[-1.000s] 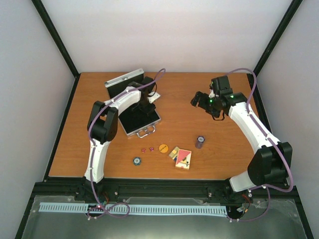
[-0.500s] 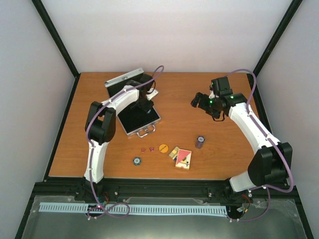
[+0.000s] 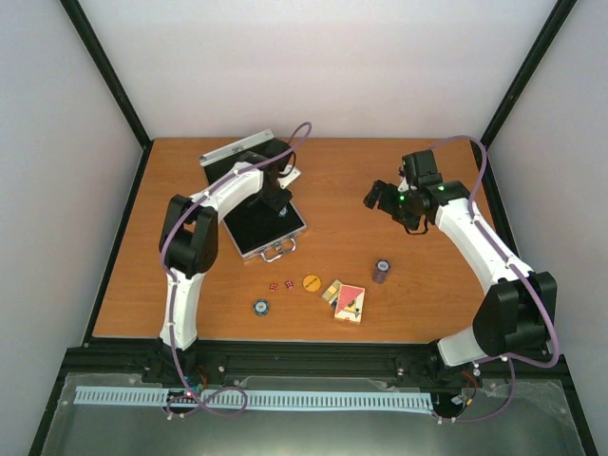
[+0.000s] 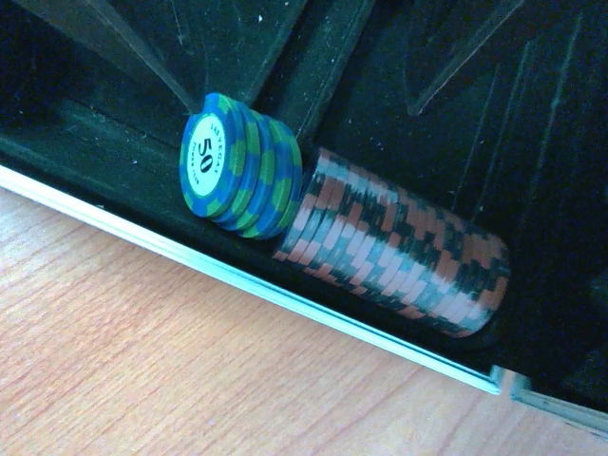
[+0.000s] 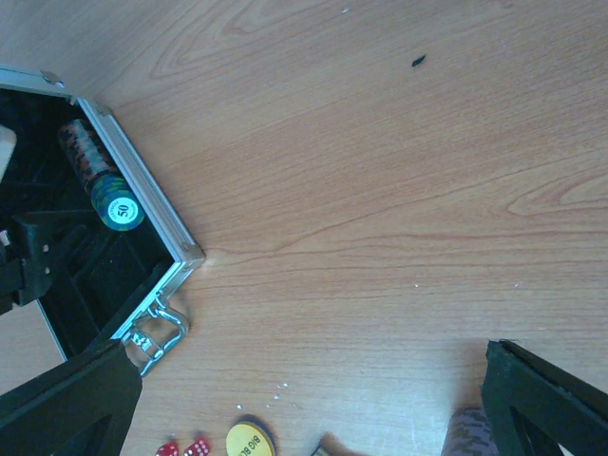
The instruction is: Pack up texas hold em set
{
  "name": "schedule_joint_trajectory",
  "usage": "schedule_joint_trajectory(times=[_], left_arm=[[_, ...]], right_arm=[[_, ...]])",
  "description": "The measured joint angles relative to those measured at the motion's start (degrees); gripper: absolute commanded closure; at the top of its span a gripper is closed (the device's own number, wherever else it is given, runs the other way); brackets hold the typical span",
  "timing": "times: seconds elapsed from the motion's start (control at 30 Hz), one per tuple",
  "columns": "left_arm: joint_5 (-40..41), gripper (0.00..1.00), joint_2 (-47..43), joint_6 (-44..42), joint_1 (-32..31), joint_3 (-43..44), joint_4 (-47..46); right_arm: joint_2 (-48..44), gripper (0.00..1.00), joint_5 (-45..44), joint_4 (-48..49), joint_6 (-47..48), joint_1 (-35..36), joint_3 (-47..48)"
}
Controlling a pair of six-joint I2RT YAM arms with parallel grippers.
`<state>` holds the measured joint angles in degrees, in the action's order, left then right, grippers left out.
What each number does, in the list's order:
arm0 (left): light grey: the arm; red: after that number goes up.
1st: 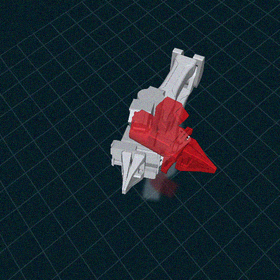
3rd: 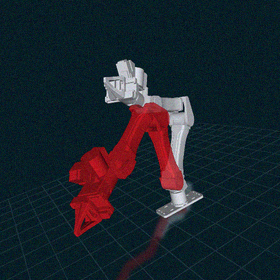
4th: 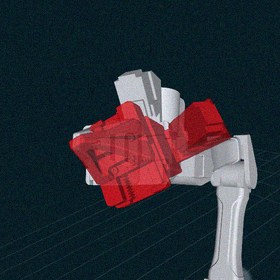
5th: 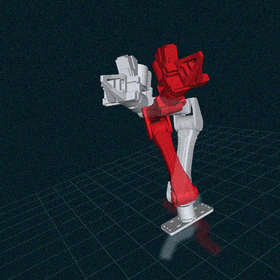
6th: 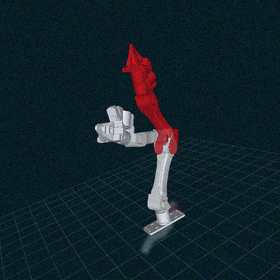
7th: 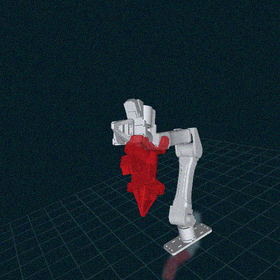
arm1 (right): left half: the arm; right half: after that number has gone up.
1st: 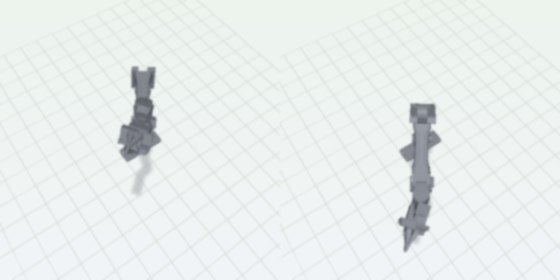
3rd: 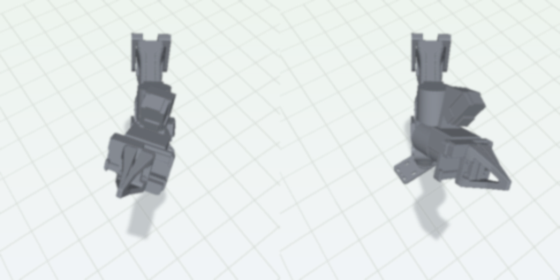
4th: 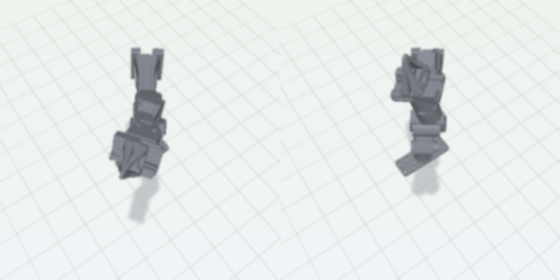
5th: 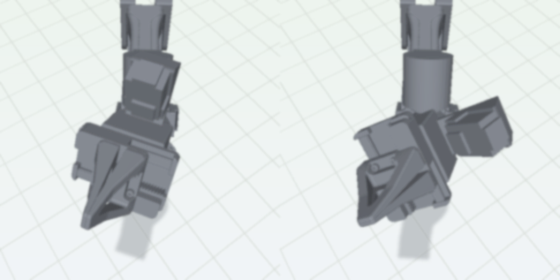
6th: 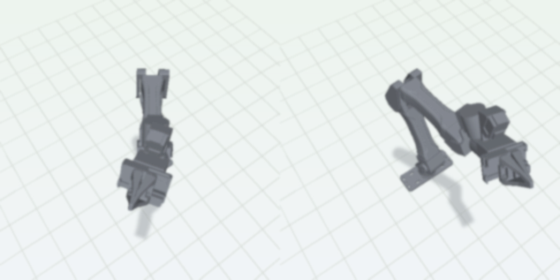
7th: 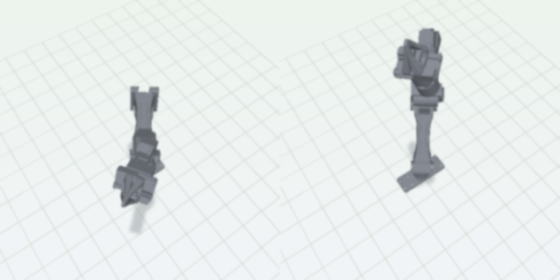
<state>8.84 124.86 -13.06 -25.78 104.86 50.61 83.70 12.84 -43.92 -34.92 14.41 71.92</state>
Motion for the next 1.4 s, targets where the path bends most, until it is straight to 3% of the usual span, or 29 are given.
schedule_joint_trajectory(times=[0.27, 0.6, 1.4], left_arm=[[-3.41, 0.39, -5.55, 0.0, 0.0, -3.39, -0.57], [-9.46, 0.4, -5.01, 0.0, 0.0, -5.51, -0.72], [-4.24, 0.36, -3.63, 0.9, 0.0, -9.22, -9.18]], right_arm=[[0.0, 0.0, 0.11, 0.04, -0.09, 0.0, -0.24], [-0.02, 0.0, 1.01, 0.46, -0.44, -0.02, -0.39], [0.0, 0.0, 2.45, 0.87, 0.66, -0.02, -0.79]])
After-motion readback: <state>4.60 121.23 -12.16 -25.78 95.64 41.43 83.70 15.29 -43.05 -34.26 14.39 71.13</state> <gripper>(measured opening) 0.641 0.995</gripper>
